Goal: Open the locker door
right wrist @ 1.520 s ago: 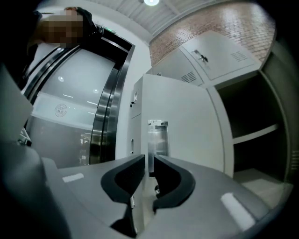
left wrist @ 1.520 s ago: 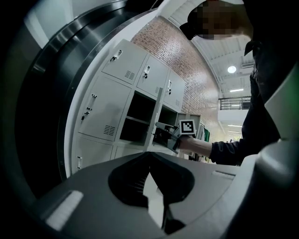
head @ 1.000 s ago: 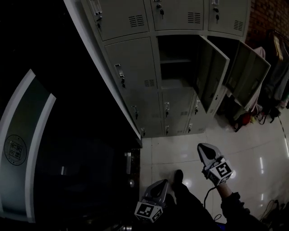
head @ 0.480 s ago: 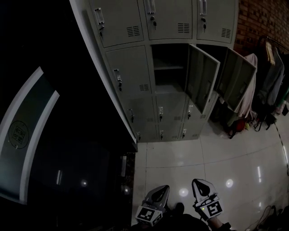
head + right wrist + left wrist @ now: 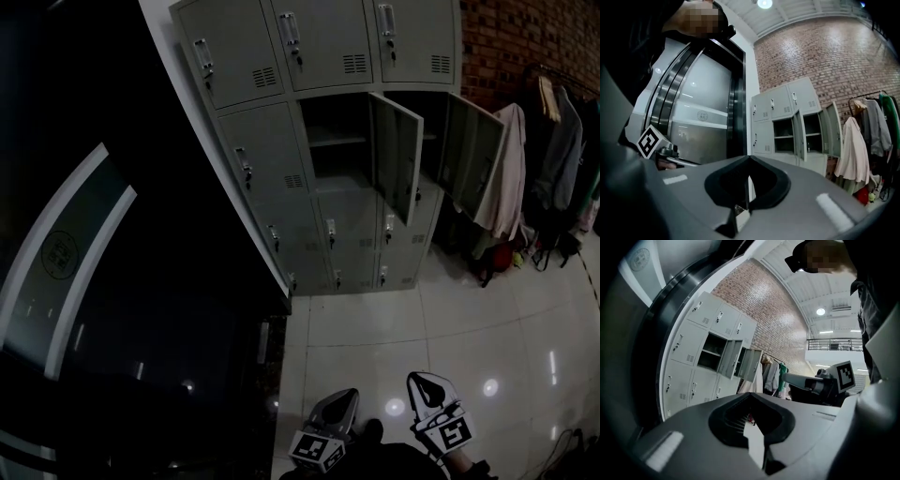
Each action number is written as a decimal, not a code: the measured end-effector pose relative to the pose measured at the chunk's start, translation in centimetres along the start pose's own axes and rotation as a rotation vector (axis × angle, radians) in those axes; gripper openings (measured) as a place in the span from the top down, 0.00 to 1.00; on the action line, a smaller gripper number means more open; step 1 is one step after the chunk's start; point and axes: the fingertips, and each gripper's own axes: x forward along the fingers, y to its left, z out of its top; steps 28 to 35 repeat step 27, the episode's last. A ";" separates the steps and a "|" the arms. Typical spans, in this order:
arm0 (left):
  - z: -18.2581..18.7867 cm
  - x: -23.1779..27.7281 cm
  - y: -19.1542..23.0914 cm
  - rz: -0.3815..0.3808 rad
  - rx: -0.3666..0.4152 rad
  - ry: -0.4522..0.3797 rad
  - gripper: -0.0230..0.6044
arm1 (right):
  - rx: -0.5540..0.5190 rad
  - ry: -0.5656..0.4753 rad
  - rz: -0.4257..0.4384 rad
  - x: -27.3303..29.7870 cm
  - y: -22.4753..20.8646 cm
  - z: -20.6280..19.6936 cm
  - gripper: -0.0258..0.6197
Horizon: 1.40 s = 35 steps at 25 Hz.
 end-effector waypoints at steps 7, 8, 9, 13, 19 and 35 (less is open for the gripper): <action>-0.1 0.2 -3.8 -0.031 0.044 -0.024 0.94 | 0.004 -0.007 -0.012 -3.5 -1.0 -0.3 0.96; 0.0 0.3 -3.9 -0.030 0.050 -0.028 0.94 | 0.002 -0.011 -0.007 -3.6 -1.0 -0.2 0.96; 0.0 0.2 -4.1 -0.028 0.055 -0.030 0.94 | 0.001 -0.016 -0.001 -3.7 -0.9 -0.1 0.96; 0.0 0.1 -4.4 -0.016 0.051 -0.027 0.94 | 0.005 -0.030 0.015 -4.0 -0.7 0.4 0.96; 0.3 0.4 -4.7 -0.006 0.061 -0.033 0.94 | 0.009 -0.030 0.032 -4.1 -0.9 0.4 0.96; 0.3 0.6 -4.3 0.002 0.065 -0.033 0.94 | 0.013 -0.028 0.039 -3.5 -1.1 0.0 0.96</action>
